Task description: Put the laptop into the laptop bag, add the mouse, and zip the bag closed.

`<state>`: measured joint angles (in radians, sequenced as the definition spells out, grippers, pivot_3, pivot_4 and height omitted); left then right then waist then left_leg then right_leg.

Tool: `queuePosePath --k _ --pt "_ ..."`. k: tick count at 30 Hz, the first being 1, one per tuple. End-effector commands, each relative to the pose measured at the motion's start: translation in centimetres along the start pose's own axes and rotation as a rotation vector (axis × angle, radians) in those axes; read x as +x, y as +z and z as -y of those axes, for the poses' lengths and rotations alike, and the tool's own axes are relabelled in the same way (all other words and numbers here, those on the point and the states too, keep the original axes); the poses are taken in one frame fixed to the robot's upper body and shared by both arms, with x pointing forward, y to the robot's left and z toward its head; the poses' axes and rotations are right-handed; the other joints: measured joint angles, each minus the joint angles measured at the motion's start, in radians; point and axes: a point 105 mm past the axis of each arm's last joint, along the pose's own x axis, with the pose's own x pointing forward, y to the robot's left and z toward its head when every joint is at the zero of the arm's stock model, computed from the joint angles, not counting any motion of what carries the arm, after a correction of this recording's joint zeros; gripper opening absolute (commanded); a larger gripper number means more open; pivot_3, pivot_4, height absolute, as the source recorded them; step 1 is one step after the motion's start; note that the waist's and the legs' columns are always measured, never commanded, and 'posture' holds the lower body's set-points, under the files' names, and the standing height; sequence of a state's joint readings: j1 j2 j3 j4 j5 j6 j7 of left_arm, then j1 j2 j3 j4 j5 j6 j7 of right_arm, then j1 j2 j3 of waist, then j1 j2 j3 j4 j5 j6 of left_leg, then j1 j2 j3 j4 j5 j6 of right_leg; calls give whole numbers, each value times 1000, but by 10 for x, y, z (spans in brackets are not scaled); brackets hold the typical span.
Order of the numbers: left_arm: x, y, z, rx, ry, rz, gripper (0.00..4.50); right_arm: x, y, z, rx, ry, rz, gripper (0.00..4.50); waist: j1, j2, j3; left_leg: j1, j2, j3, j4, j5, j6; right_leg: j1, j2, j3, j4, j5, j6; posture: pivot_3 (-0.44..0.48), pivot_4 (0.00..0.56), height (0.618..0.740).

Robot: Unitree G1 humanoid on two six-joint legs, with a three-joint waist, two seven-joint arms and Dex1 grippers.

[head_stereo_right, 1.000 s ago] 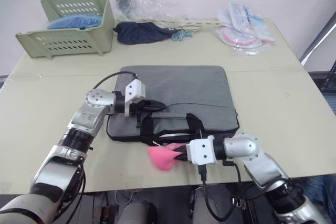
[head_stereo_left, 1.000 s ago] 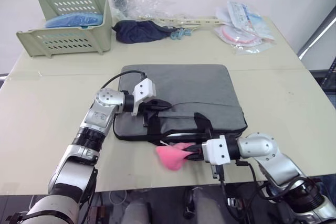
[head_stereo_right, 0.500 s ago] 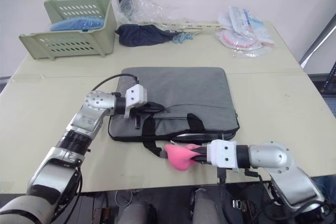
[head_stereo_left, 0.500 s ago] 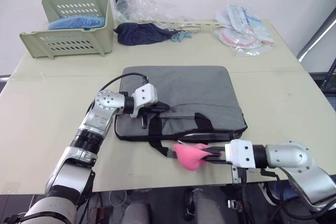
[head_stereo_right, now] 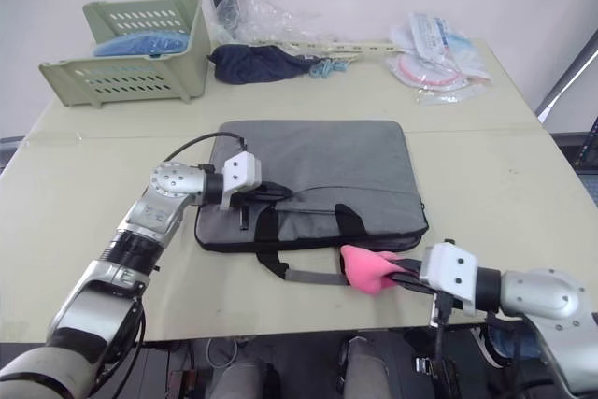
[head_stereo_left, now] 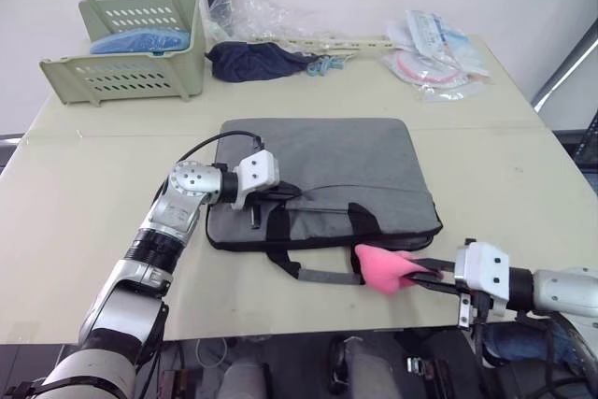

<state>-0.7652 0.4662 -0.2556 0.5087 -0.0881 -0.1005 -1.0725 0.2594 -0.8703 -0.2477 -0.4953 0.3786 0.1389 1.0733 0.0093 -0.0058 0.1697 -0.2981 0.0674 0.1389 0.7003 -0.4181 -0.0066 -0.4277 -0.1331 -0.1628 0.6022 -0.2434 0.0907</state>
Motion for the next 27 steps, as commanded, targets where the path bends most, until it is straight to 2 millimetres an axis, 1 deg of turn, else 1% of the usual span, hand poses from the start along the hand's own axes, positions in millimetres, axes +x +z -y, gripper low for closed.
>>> queuePosePath --k 1,4,6,8,13,19,23,27 --pt "-6 -47 14 -106 -19 -166 0 -19 4 14 11 -110 6 33 0 0 0 0 0 0 0 0 0 0 0 0 0 0 0 0 150 740" --pt "-7 -48 13 -105 -15 -170 0 -34 -3 20 39 -168 -20 33 2 1 -1 0 0 0 0 0 0 0 0 0 -2 0 0 0 150 740" --pt "-7 -47 12 -101 -15 -167 0 -48 -12 27 50 -219 -62 33 3 2 -1 0 0 0 0 0 0 0 0 0 -3 0 0 0 150 740" --pt "-6 -46 12 -97 -12 -164 0 -56 -19 29 60 -244 -92 33 3 2 -1 0 0 0 0 0 0 0 0 1 -3 0 0 0 150 740" --pt "-5 -48 14 -89 -23 -172 0 -74 -22 39 126 -320 -94 33 3 4 -3 1 0 0 0 0 0 0 0 1 -3 0 0 0 150 740" --pt "-5 -49 13 -82 -25 -174 0 -82 -24 45 221 -388 -55 33 2 6 -4 1 0 0 0 0 1 0 -1 1 -4 1 -1 0 150 740" --pt "-6 -49 13 -80 -26 -176 0 -90 -24 61 322 -500 15 33 2 7 -5 1 0 0 0 0 1 0 -1 1 -4 1 -1 0 150 740" --pt "-5 -49 13 -78 -27 -177 0 -91 -32 68 412 -559 45 33 2 9 -5 1 0 0 0 0 1 0 -1 1 -4 1 -1 0 150 740"
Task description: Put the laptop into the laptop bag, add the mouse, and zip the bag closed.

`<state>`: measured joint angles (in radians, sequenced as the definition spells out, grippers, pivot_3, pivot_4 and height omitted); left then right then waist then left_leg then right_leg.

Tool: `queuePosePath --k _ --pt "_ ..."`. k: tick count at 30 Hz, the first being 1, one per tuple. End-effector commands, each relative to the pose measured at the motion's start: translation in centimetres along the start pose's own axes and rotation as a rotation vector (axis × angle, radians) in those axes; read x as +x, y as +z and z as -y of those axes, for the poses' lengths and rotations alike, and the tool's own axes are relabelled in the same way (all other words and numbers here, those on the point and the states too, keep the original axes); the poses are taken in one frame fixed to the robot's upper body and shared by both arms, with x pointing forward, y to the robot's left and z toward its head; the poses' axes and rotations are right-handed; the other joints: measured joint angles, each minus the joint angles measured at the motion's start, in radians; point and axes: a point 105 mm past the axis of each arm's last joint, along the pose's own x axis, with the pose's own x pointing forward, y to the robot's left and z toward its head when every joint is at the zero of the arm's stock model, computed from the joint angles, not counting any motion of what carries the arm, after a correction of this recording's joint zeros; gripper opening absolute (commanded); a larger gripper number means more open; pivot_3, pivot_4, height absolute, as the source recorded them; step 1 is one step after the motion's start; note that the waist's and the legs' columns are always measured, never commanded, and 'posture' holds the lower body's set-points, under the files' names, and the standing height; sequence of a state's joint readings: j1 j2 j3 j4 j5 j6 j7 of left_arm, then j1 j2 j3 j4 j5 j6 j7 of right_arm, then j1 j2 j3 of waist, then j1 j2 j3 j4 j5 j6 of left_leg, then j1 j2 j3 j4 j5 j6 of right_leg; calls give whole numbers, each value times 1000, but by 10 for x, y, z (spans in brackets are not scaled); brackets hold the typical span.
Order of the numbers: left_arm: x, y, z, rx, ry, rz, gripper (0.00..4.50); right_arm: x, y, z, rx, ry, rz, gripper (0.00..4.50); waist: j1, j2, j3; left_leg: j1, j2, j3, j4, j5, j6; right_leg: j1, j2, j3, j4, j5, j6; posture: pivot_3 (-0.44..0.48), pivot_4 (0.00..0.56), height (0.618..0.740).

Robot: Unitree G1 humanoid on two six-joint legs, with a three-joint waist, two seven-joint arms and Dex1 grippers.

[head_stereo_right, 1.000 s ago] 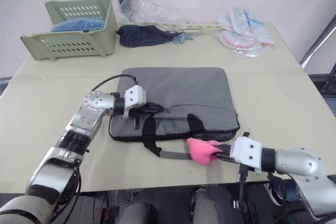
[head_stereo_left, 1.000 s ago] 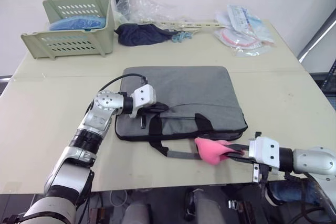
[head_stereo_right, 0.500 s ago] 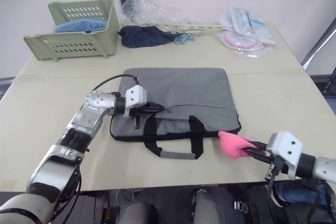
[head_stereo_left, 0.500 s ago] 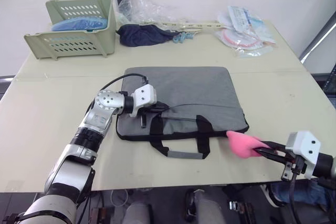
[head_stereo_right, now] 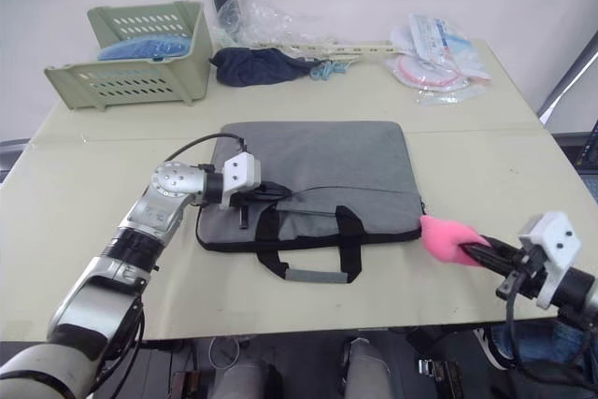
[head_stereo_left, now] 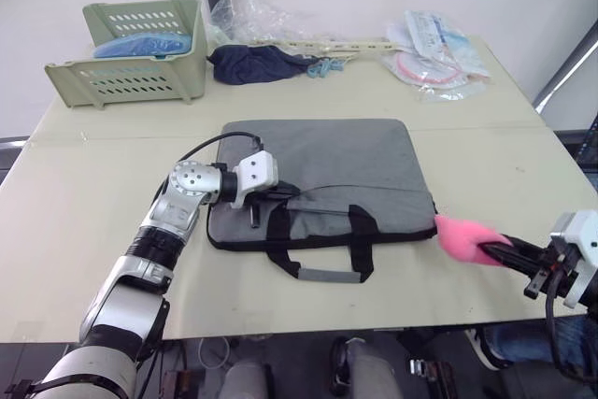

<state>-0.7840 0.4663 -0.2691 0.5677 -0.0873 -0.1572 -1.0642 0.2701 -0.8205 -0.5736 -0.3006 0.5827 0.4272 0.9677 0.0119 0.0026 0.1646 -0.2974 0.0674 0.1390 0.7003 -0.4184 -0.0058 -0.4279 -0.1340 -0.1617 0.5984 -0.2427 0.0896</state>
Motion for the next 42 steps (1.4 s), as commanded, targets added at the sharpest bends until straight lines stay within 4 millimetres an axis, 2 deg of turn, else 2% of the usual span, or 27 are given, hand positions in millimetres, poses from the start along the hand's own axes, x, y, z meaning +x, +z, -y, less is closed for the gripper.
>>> queuePosePath --k 1,9,19,23,27,29,30,31,32,34,39,42 --pt "-6 -45 16 -95 -33 -174 0 -10 9 18 25 -112 51 33 0 1 0 0 0 0 0 0 0 0 0 0 0 0 0 0 150 740" --pt "-8 -49 18 -88 -40 -190 0 -7 8 29 102 -165 80 33 0 4 -2 0 0 1 -1 0 0 0 0 0 -1 0 1 0 150 740" --pt "-8 -48 17 -87 -38 -185 0 -2 -1 14 123 -108 26 33 -3 6 -3 0 0 1 -1 0 1 0 0 0 -2 0 1 0 150 740" --pt "-8 -48 17 -87 -42 -182 0 6 -7 9 64 -90 -2 33 -6 6 -3 0 0 0 -1 0 1 0 0 0 -2 0 1 0 150 740" --pt "-9 -47 17 -87 -40 -181 0 15 -11 -4 -39 -39 -27 1530 -10 6 -4 0 0 0 -1 0 1 0 0 0 -2 0 1 0 150 740" --pt "-10 -47 17 -86 -40 -180 0 16 -12 -8 -73 -23 -37 2629 -11 6 -4 0 0 0 -2 0 1 0 0 0 -2 0 1 0 150 740" --pt "-10 -47 17 -86 -40 -179 0 15 -11 -9 -80 -23 -34 2792 -12 6 -4 0 0 0 -2 0 1 0 0 0 -2 0 1 0 150 740" --pt "-10 -46 17 -86 -40 -179 0 15 -9 -8 -85 -26 -29 3449 -13 6 -4 0 0 1 -2 0 1 0 0 0 -2 0 1 0 150 740" --pt "-11 -46 17 -86 -40 -178 0 14 -8 -8 -87 -28 -26 3861 -13 6 -4 0 0 1 -2 0 1 0 0 0 -2 0 1 0 150 740" --pt "-11 -46 17 -87 -40 -178 0 11 0 -8 -82 -18 -17 4435 -13 6 -4 0 0 0 -2 0 1 0 0 0 -2 0 1 0 150 740" --pt "-10 -46 17 -87 -39 -174 0 7 27 -2 -35 -11 38 4435 -13 7 -4 0 0 -2 -1 -1 1 0 0 0 -2 0 1 0 150 740" --pt "-8 -45 16 -85 -38 -171 0 13 33 0 7 -9 57 4435 -13 6 -4 0 0 -7 -1 -1 1 0 0 0 -2 1 0 0 150 740"
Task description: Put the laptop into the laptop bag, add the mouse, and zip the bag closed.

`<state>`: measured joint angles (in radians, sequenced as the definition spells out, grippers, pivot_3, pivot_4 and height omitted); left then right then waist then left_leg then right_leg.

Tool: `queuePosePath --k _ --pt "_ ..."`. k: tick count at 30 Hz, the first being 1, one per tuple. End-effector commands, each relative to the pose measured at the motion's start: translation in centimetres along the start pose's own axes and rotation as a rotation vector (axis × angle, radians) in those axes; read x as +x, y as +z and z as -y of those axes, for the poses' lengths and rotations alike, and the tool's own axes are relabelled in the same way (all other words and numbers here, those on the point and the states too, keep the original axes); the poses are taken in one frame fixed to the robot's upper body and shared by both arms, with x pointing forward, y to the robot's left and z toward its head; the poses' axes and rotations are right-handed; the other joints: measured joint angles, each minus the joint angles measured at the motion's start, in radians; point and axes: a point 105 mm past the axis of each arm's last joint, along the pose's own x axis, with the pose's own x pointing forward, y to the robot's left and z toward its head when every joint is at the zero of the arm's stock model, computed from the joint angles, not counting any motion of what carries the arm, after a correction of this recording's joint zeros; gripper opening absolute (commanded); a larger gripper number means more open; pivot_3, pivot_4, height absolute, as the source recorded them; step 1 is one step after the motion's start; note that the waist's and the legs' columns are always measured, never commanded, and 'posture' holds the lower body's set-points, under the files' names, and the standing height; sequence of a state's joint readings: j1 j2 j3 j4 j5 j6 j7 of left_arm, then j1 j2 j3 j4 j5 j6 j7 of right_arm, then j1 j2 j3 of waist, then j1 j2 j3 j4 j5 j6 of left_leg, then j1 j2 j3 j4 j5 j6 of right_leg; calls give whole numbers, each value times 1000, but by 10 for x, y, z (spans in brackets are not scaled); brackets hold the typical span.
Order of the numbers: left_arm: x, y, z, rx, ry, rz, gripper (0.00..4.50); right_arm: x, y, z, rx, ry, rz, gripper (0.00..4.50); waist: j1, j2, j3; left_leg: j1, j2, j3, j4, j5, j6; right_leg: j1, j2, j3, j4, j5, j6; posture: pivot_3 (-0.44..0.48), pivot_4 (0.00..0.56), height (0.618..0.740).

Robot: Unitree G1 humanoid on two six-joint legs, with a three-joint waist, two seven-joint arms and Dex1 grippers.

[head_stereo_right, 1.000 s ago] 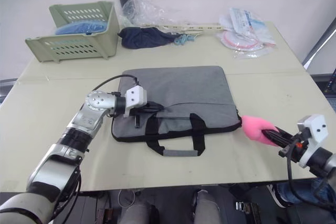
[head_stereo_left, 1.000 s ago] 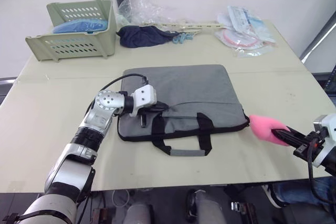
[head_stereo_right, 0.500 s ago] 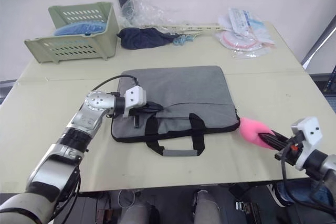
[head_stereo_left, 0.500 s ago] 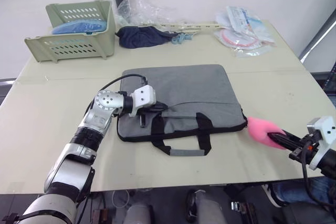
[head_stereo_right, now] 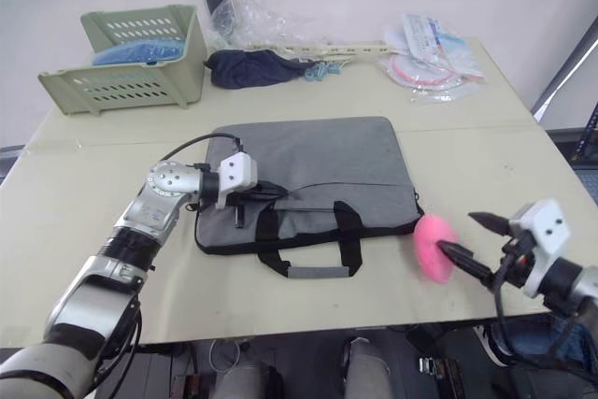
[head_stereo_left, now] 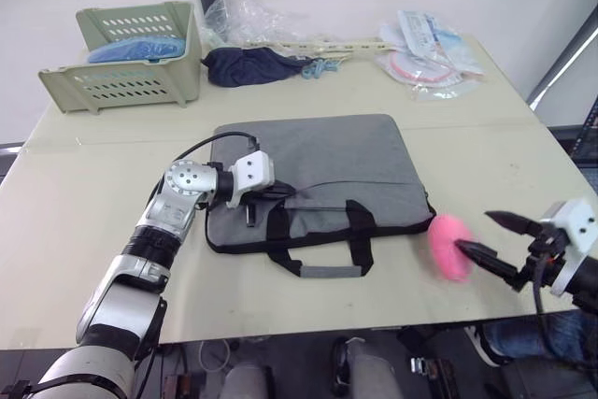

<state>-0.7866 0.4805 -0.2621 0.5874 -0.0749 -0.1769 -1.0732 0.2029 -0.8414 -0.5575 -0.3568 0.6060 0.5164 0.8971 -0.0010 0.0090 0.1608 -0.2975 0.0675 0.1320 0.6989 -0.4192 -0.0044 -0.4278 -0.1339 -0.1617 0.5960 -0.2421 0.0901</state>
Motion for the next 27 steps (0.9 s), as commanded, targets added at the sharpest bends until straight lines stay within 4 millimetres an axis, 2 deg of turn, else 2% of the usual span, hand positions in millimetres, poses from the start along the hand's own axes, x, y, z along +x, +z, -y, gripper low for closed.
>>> queuePosePath --k 1,4,10,13,20,27 --pt "-1 -40 18 -92 -43 -149 0 5 16 -2 42 20 43 4435 0 0 0 0 0 -1 0 0 0 0 0 0 0 0 0 0 150 740" --pt "-1 -38 17 -89 -42 -147 0 12 8 -10 60 70 2 4435 0 0 0 0 0 -1 0 0 0 0 0 0 0 0 0 0 150 740" --pt "-2 -39 16 -89 -36 -149 0 12 0 -7 70 54 -45 4435 0 0 0 -1 0 -1 0 0 0 0 0 0 -1 0 0 0 150 740" --pt "-4 -40 17 -92 -33 -151 0 -4 -8 5 57 0 -88 4435 1 0 0 -1 0 -1 0 0 0 0 0 0 -1 0 0 0 150 740" --pt "-4 -40 18 -94 -32 -150 0 -33 -21 19 86 -39 -156 4435 0 0 0 0 0 -1 -1 0 0 0 0 0 -2 0 0 0 150 740" --pt "-2 -40 16 -95 -31 -150 0 -41 -8 12 151 39 -142 4435 0 0 0 -1 0 -1 -1 0 1 0 0 0 -2 1 0 0 150 740"
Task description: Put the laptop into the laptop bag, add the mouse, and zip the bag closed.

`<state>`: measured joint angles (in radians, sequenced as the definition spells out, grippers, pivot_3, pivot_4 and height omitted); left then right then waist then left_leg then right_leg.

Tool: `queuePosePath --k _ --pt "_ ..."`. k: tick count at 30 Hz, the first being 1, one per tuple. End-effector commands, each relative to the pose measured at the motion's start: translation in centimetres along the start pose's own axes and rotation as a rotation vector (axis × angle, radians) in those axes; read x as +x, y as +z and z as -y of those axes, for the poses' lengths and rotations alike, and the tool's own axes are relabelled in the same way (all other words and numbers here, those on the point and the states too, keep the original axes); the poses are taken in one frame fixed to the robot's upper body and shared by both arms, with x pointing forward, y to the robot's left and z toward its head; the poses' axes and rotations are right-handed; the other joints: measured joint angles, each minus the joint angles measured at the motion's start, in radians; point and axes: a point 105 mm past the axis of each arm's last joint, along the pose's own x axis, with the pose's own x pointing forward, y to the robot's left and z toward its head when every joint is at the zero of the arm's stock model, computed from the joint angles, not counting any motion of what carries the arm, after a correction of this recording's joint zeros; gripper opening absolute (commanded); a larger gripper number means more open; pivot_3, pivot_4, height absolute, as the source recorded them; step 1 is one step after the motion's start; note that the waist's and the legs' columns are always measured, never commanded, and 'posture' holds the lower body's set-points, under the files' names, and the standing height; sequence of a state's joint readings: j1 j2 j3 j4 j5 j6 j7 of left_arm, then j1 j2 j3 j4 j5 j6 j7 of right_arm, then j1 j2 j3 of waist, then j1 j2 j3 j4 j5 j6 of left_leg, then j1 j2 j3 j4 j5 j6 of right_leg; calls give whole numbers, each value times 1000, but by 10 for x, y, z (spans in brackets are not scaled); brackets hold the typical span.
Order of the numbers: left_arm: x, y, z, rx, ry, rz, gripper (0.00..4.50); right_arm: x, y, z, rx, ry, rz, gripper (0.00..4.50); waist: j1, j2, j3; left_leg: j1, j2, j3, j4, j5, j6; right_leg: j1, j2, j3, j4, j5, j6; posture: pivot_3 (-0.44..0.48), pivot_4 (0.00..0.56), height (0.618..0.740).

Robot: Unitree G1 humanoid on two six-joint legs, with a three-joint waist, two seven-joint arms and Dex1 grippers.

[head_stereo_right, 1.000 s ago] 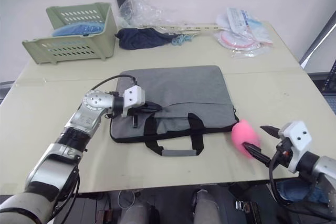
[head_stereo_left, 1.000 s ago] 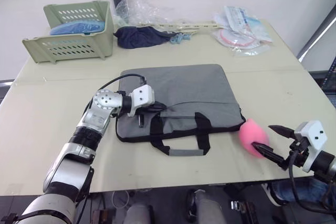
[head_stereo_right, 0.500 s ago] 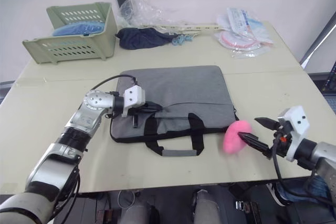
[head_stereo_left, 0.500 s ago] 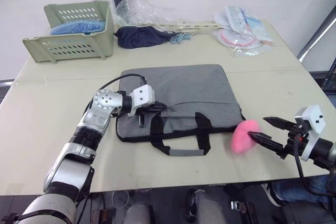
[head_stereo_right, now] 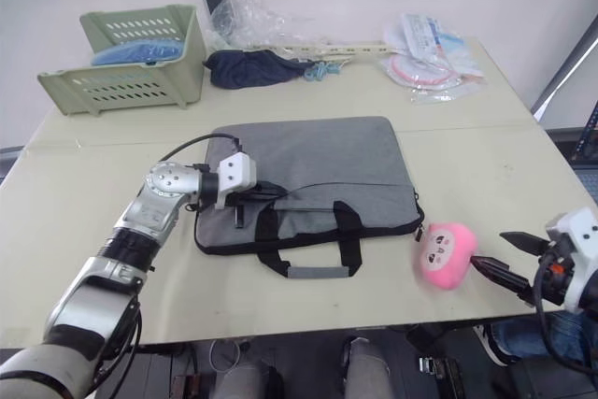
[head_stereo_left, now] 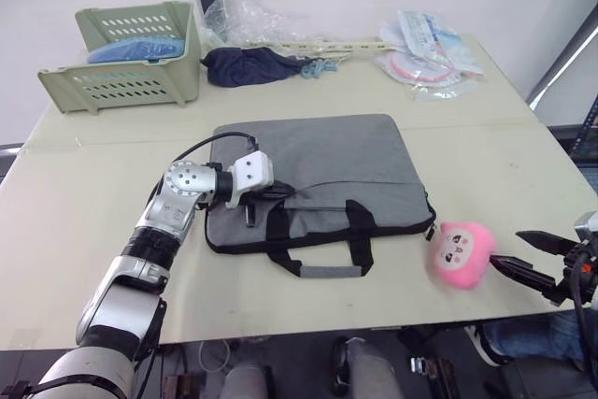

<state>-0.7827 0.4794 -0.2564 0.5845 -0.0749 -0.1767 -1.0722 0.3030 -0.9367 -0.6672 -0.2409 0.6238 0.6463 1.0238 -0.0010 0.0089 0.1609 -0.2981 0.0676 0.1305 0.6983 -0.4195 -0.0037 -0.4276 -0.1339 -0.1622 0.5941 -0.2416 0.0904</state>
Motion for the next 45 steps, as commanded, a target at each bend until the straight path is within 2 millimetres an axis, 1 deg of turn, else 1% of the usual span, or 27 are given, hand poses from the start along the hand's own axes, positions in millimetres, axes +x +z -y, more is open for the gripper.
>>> queuePosePath --k 1,5,8,11,13,16,18,23,28,31,33,34,35,37,38,39,40,43,45 --pt "-2 -41 16 -93 -35 -154 0 -9 20 -8 -3 61 28 4435 0 0 0 0 0 0 0 0 0 0 0 0 0 0 0 0 150 740" --pt "-1 -41 17 -95 -36 -151 0 -11 29 -7 4 77 24 4435 0 0 0 0 0 0 0 0 0 0 0 0 0 0 0 0 150 740" --pt "-1 -40 17 -95 -36 -149 0 -9 41 -6 12 89 46 4435 0 0 0 0 0 0 0 0 0 0 0 0 -1 0 0 0 150 740" --pt "-1 -40 18 -95 -36 -147 0 2 55 -12 7 122 92 4435 0 0 0 0 0 -1 0 0 0 0 0 0 -1 0 0 0 150 740" --pt "-1 -39 18 -95 -36 -146 0 8 57 -13 -4 118 99 4435 0 0 0 0 0 0 0 0 0 0 -1 0 -1 1 0 0 150 740" --pt "-1 -39 18 -95 -35 -147 0 27 33 -11 -120 78 -7 4435 0 0 0 -1 0 0 0 0 0 0 0 -1 -1 1 0 0 150 740" --pt "-1 -39 17 -95 -34 -147 0 33 22 -8 -171 61 -47 4435 0 0 0 -1 0 0 -1 0 0 0 0 -1 -2 1 0 0 150 740" --pt "-2 -39 17 -95 -34 -150 0 43 14 -2 -225 33 -71 4435 -1 1 0 -1 0 1 0 0 0 0 0 0 -2 2 1 0 150 740" --pt "-2 -39 17 -95 -35 -150 0 49 8 -5 -183 72 -78 4435 -1 1 0 -1 0 1 0 0 0 0 0 0 -3 2 1 0 150 740" --pt "-1 -38 16 -94 -33 -148 0 51 1 -10 -158 109 -94 3684 0 1 0 -1 0 1 0 0 0 0 0 0 -3 2 1 0 150 740" --pt "-2 -38 16 -94 -31 -150 0 50 -1 -9 -162 106 -97 2755 0 1 0 -1 0 1 0 0 0 0 0 0 -3 2 1 0 150 740" --pt "-2 -38 16 -94 -31 -150 0 50 -1 -8 -166 100 -95 2433 0 0 0 -1 0 1 0 0 0 0 0 0 -3 2 1 0 150 740" --pt "-2 -39 16 -94 -31 -151 0 50 0 -7 -171 95 -93 1846 0 0 0 -1 0 1 0 0 0 0 0 0 -3 2 1 0 150 740" --pt "-3 -39 17 -95 -33 -152 0 50 2 -5 -175 91 -86 1040 0 0 0 -1 0 1 0 0 0 0 0 0 -3 2 1 0 150 740" --pt "-3 -40 18 -95 -34 -152 0 50 3 -5 -177 93 -81 558 0 0 0 -1 0 1 0 0 0 0 0 0 -3 2 1 0 150 740" --pt "-3 -40 18 -95 -36 -154 0 50 6 -5 -183 95 -71 212 -1 0 0 -1 0 1 0 0 0 0 0 0 -3 2 1 0 150 740" --pt "-4 -41 19 -95 -40 -160 0 50 10 -3 -184 93 -54 96 0 0 0 -1 0 1 0 0 0 0 0 0 -3 2 1 0 150 740" --pt "-5 -48 24 -64 -73 -211 0 50 22 2 -182 87 -6 96 -2 1 0 -1 0 1 0 0 0 0 0 0 -3 2 1 0 150 740" --pt "-6 -50 26 -51 -87 -231 0 51 26 3 -177 92 9 96 -2 1 0 -1 0 1 -1 0 0 0 0 0 -3 2 1 0 150 740"
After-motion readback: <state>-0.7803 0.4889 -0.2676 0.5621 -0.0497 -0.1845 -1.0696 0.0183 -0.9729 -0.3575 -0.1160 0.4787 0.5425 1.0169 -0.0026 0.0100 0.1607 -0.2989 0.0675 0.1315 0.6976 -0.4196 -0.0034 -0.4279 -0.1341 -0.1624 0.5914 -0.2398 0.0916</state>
